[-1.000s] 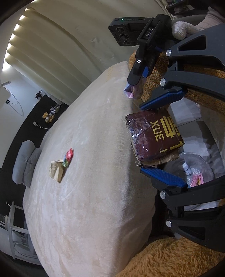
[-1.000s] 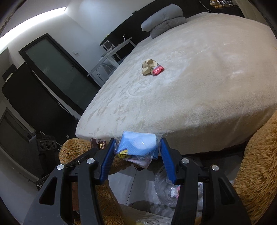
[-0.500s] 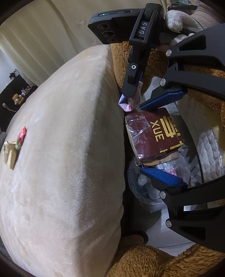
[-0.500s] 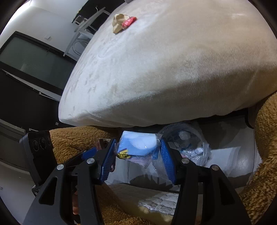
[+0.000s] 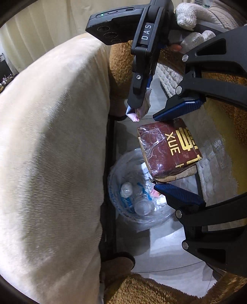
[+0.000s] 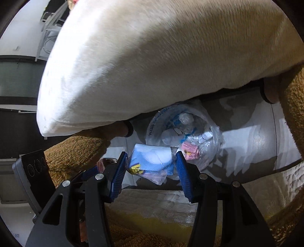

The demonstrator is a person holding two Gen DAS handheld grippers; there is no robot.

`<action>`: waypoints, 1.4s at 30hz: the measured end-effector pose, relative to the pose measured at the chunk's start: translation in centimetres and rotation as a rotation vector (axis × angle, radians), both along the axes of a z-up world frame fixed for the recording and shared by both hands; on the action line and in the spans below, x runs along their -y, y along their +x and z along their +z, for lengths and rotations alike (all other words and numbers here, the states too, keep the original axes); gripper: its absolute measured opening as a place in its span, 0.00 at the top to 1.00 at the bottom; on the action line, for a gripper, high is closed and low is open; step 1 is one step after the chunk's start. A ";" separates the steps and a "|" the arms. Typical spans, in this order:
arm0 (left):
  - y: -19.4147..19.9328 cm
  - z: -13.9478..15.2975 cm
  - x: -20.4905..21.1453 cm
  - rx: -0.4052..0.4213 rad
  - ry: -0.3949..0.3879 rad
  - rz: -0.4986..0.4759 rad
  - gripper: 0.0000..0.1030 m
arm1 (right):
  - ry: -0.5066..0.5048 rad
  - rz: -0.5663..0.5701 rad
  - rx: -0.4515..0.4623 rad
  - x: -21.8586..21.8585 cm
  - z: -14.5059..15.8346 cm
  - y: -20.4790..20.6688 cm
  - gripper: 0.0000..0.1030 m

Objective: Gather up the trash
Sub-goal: 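Open both tools to drop the items into the trash bag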

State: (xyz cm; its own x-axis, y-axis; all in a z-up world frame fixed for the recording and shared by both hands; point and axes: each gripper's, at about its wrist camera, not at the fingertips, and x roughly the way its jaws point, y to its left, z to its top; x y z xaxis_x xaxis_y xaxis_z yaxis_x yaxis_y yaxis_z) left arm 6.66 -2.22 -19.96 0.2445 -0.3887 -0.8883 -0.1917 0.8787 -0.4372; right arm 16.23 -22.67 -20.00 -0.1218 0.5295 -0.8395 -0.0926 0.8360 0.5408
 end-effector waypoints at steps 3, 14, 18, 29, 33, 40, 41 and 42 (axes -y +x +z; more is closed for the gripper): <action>0.1 -0.7 0.1 -0.026 0.008 -0.014 0.37 | -0.026 0.008 -0.033 -0.3 -1.0 0.1 0.49; 0.4 -2.5 0.2 -0.111 0.021 -0.038 0.37 | -0.075 0.031 -0.094 -1.2 -2.8 -0.2 0.49; 0.3 -2.9 0.1 -0.130 0.017 -0.039 0.37 | -0.088 0.040 -0.097 -1.5 -2.9 -0.2 0.49; 0.4 -3.3 0.1 -0.165 0.027 -0.030 0.35 | -0.103 0.030 -0.096 -1.5 -3.0 -0.1 0.47; 0.5 -3.4 -0.4 -0.170 0.029 0.003 0.23 | -0.086 0.006 -0.098 -1.0 -2.8 0.1 0.37; 0.4 -2.7 -0.9 -0.140 0.041 0.025 0.23 | -0.058 0.008 -0.071 -1.3 -1.7 0.1 0.37; 0.4 -2.6 -1.0 -0.136 0.039 0.028 0.23 | -0.054 0.010 -0.066 -1.3 -1.5 0.1 0.37; 0.4 -2.5 -1.1 -0.130 0.035 0.032 0.23 | -0.051 0.013 -0.059 -1.3 -1.3 0.1 0.37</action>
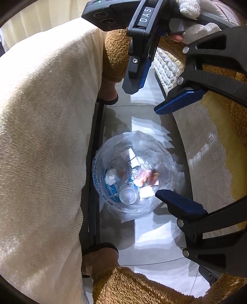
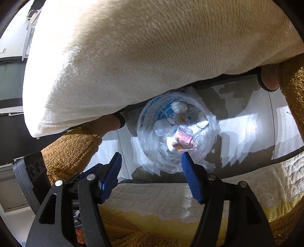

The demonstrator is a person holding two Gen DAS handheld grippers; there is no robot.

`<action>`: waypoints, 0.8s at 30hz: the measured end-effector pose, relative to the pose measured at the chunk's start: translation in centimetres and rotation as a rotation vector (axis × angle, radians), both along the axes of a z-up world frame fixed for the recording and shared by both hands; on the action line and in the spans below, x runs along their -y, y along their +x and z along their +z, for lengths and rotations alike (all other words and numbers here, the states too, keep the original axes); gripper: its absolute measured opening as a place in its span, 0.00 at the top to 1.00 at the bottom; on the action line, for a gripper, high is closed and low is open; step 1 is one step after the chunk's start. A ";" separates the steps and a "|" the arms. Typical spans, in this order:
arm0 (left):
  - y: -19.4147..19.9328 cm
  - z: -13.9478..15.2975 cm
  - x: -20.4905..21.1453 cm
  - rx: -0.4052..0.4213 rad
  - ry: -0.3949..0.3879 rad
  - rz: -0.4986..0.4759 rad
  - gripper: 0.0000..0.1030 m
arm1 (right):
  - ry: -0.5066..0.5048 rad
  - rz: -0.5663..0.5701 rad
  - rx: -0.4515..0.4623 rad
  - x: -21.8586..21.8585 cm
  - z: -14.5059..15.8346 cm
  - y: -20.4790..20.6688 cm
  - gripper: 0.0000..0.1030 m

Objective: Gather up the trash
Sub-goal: 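Open both tools to drop the items into the trash bag, then move both tools back up over the remaining trash on the bed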

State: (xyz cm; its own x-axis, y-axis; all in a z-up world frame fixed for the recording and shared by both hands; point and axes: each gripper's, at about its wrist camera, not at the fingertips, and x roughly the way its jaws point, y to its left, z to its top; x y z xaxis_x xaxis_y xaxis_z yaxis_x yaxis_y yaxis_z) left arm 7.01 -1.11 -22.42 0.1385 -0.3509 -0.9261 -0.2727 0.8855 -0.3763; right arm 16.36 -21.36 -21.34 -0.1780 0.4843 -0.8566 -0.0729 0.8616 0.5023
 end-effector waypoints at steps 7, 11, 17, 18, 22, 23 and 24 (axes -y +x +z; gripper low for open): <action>-0.4 1.8 -0.3 0.093 0.012 0.011 0.23 | 0.026 0.032 0.086 -0.2 1.8 -0.5 0.37; -1.0 3.3 -0.6 0.170 0.018 0.027 0.23 | 0.055 0.030 0.153 0.2 3.2 -1.0 0.37; -2.4 6.1 -1.1 0.316 0.032 0.049 0.23 | 0.101 0.028 0.262 1.3 5.6 -1.8 0.37; -2.7 6.5 -1.1 0.340 0.037 0.050 0.23 | 0.104 0.031 0.280 1.5 5.9 -1.9 0.37; -3.1 7.8 -0.9 0.398 0.058 0.057 0.23 | 0.074 0.025 0.367 2.1 7.3 -2.4 0.37; -3.2 8.1 -0.9 0.412 0.065 0.057 0.23 | 0.073 0.022 0.385 2.3 7.6 -2.6 0.37; -3.3 8.4 -0.8 0.427 0.072 0.056 0.23 | 0.072 0.019 0.403 2.6 8.0 -2.8 0.37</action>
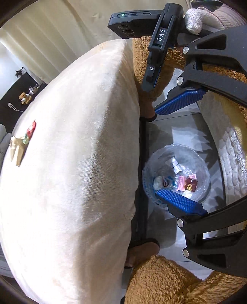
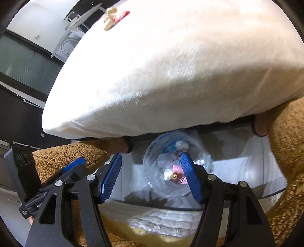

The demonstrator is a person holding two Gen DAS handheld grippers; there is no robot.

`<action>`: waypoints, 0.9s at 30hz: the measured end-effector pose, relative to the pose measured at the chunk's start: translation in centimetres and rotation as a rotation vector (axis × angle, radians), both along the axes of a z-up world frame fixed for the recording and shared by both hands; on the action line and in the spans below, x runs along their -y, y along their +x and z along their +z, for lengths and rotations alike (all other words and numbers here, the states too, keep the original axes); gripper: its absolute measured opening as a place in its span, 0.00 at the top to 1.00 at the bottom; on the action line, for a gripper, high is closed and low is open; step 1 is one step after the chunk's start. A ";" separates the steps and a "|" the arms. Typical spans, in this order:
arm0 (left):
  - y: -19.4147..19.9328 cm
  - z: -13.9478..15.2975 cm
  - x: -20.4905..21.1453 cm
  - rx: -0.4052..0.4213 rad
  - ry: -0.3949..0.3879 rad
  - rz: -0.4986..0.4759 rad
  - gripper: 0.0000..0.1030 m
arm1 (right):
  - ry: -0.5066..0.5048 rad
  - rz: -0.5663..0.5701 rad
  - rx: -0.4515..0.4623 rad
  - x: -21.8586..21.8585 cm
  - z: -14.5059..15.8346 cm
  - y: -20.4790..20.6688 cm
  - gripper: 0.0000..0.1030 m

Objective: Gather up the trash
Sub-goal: 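Move both tools back up over the remaining trash on the bed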

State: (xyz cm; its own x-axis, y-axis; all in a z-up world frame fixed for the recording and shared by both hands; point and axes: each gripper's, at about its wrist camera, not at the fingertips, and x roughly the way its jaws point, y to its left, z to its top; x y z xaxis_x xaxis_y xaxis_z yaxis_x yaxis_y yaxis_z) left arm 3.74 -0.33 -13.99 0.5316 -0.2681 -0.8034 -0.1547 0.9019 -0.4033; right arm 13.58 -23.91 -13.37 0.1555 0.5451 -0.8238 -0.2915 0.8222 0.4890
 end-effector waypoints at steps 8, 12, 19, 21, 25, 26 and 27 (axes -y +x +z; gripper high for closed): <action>-1.5 2.8 0.2 0.130 0.078 0.022 0.23 | 0.052 -0.007 0.163 2.0 2.9 -1.2 0.37; -2.8 4.5 -0.2 0.229 0.125 0.064 0.23 | 0.062 -0.003 0.222 2.6 3.9 -1.5 0.37; -3.8 6.0 -0.6 0.282 0.156 0.086 0.12 | 0.069 -0.010 0.408 4.0 6.8 -3.1 0.37; -3.9 6.2 -0.6 0.288 0.151 0.085 0.12 | 0.026 -0.018 0.493 4.2 7.8 -3.9 0.37; -4.3 6.8 -0.5 0.317 0.144 0.078 0.06 | 0.023 -0.019 0.536 4.3 8.5 -3.8 0.37; -4.3 7.0 -0.4 0.328 0.153 0.071 0.06 | 0.023 -0.019 0.532 4.4 8.5 -3.5 0.37; -4.3 7.2 -0.2 0.333 0.163 0.062 0.06 | 0.027 -0.020 0.526 4.5 8.5 -3.2 0.37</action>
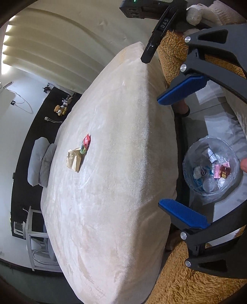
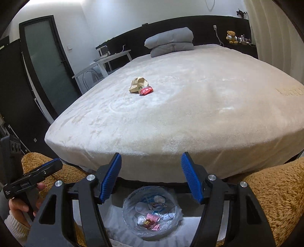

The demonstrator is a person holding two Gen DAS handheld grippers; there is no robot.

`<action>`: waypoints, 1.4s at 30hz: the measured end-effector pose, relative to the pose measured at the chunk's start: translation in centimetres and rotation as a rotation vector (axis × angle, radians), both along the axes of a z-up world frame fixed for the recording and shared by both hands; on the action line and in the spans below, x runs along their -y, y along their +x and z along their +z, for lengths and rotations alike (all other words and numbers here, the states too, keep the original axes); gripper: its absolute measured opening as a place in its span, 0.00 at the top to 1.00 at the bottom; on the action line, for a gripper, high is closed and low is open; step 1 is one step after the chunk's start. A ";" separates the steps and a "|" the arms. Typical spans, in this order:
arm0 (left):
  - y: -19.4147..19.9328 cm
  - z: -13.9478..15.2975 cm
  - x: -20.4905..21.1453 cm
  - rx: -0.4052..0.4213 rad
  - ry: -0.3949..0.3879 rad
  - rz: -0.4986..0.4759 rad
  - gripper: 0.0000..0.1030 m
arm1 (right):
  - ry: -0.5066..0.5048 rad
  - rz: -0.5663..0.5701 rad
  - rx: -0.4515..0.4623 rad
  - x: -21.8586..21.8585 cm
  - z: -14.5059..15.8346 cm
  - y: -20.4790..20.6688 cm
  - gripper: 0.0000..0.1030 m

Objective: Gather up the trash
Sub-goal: 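Move both tools back up over the remaining trash on the bed, then grasp the red-and-green snack bag with the right tool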

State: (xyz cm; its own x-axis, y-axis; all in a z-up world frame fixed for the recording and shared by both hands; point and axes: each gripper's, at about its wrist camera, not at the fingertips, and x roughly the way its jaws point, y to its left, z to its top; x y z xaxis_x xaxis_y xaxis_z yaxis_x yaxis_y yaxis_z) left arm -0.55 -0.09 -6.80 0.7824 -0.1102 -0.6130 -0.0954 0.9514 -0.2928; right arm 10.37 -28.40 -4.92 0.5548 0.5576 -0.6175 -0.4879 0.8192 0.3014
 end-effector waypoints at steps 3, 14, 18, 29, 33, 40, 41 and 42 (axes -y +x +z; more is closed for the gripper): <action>0.5 0.5 0.1 0.009 0.026 -0.005 0.06 | -0.005 0.006 -0.008 0.0 0.2 0.9 0.37; 5.3 3.6 -2.7 0.041 0.031 -0.042 0.06 | -0.078 0.100 -0.023 -3.7 0.7 7.5 0.12; 7.3 5.0 -4.9 0.056 0.043 -0.028 0.06 | -0.100 0.091 0.021 -5.2 1.5 11.0 0.05; 12.8 6.9 -8.7 0.090 0.061 -0.025 0.06 | -0.155 0.099 0.027 -11.6 1.4 20.1 0.05; 14.7 6.6 -9.7 0.080 0.049 -0.038 0.06 | -0.174 0.131 0.022 -14.7 0.6 21.9 0.05; 17.5 7.3 -13.0 0.124 -0.004 -0.029 0.06 | -0.221 0.188 0.010 -19.4 -1.6 25.4 0.05; 17.8 7.4 -13.4 0.136 0.001 -0.027 0.06 | -0.231 0.194 0.003 -19.9 -2.0 25.9 0.05; 18.0 7.6 -13.6 0.148 0.020 -0.020 0.06 | -0.240 0.198 -0.005 -20.3 -2.5 26.3 0.05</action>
State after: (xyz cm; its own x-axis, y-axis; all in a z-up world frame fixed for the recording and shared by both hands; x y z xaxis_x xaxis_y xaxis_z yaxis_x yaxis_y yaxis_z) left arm 17.49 13.53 0.84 0.8621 -0.1153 -0.4935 -0.0338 0.9586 -0.2829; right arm 36.65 -8.13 -7.39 0.4467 0.4925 -0.7469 -0.6441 0.7565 0.1136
